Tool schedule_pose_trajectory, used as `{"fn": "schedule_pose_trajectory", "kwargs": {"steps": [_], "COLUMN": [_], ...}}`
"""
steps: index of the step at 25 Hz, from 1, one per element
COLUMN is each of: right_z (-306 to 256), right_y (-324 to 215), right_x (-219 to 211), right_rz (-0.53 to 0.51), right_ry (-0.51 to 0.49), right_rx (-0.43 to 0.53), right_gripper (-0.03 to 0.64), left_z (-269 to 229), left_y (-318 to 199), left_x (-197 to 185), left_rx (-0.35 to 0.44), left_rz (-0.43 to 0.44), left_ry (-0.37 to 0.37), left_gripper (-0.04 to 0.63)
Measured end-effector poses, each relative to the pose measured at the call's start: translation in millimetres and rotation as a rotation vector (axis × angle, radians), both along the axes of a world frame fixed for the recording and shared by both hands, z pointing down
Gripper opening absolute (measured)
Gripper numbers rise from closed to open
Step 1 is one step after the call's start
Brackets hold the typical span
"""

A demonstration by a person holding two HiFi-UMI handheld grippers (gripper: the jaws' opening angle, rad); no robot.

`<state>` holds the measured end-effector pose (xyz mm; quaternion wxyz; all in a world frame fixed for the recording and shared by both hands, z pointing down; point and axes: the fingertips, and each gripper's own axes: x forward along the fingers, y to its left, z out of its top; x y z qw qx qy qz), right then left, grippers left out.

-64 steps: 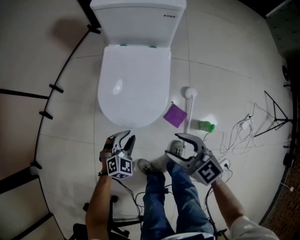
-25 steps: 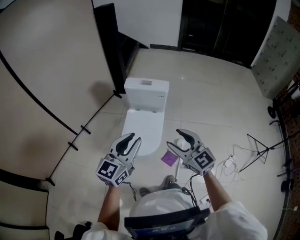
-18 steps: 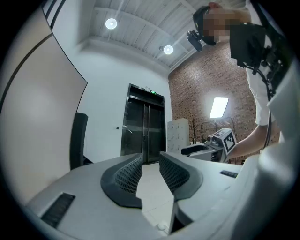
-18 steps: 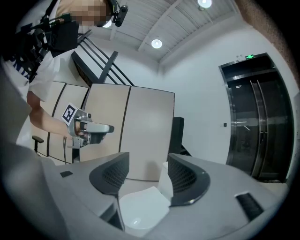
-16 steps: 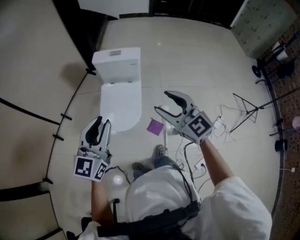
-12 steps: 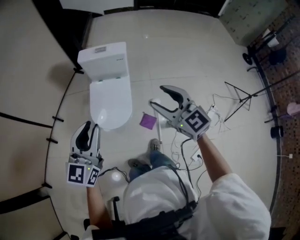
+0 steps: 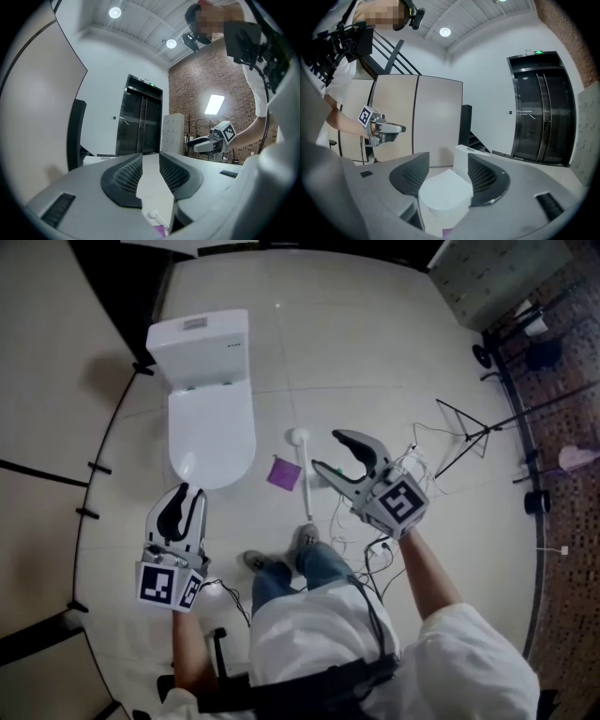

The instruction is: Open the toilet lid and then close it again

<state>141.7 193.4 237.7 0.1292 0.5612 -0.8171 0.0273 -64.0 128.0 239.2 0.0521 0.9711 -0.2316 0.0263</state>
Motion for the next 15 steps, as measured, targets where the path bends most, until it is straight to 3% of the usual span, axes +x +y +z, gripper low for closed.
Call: {"fn": "schedule_pose_trajectory", "kwargs": {"steps": [6,10,15], "right_z": [-13.1,-5.2,26.4], "right_y": [-25.5,-55.9,-85.6], "right_x": [-7.2,-7.9,20.8], "right_rz": [-0.095,-0.219,-0.483], "right_ry": [0.017,0.057,0.157], "right_rx": [0.015,0.003,-0.007], "right_gripper": [0.250,0.251,0.250], "left_z": [3.7,7.4,25.9], "left_y": [1.8,-9.7,-19.4], "left_x": [12.8,33.3,76.8], "left_rx": [0.027,0.041,0.035], "left_rz": [-0.038,-0.082,-0.265], "left_ry": [-0.047,-0.056,-0.077], "left_gripper": [0.106,0.106,0.106]}}
